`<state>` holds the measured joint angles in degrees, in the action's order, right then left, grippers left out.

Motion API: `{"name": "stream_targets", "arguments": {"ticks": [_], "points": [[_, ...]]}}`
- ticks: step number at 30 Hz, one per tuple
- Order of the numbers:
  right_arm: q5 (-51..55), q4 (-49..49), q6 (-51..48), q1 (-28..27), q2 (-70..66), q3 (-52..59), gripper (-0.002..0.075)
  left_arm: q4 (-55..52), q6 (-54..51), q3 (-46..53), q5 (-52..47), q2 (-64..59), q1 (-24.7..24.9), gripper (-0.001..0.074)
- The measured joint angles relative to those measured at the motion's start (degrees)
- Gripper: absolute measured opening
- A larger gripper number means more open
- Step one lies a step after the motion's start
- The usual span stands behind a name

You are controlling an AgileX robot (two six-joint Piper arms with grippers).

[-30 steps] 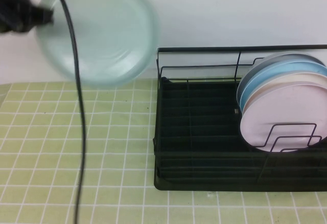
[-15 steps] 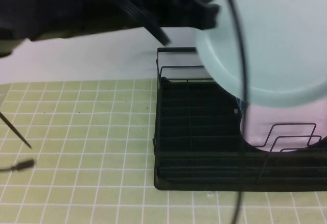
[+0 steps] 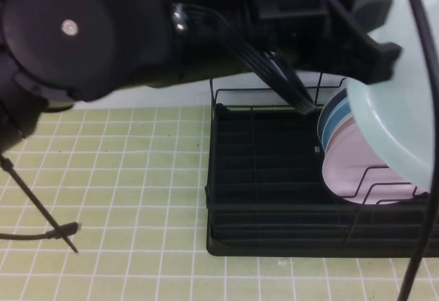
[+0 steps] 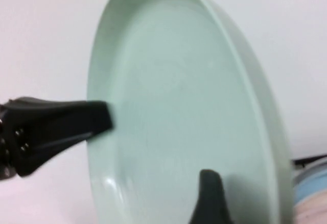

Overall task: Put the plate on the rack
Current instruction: Hand over the plate

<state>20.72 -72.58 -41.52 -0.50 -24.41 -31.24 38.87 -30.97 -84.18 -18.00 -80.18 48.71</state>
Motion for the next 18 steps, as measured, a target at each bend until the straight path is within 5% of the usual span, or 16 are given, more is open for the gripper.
{"name": "stream_targets", "arguments": {"ticks": [8,10,12,16,18], "points": [[0.70,-11.55,-13.16,0.00,-0.45,0.00,-0.0003,1.54,-0.12,0.00,1.37,-0.15,0.62,0.0003],[0.56,-14.31,-17.68,0.00,-0.59,0.00,-0.0002,1.54,-3.32,0.00,1.09,-0.15,0.62,0.0042],[0.68,-18.46,-22.18,0.00,-1.42,-0.03,-0.0002,2.32,-7.20,0.00,0.82,-0.15,0.62,0.0184],[3.58,-20.27,-30.82,0.00,-4.68,-2.07,-0.0002,5.33,-7.73,0.00,0.52,-0.15,0.62,0.0607],[3.89,-19.99,-30.94,0.00,-6.85,-4.13,-0.0002,5.22,-8.14,0.00,0.47,-0.03,0.62,0.0674]]}}
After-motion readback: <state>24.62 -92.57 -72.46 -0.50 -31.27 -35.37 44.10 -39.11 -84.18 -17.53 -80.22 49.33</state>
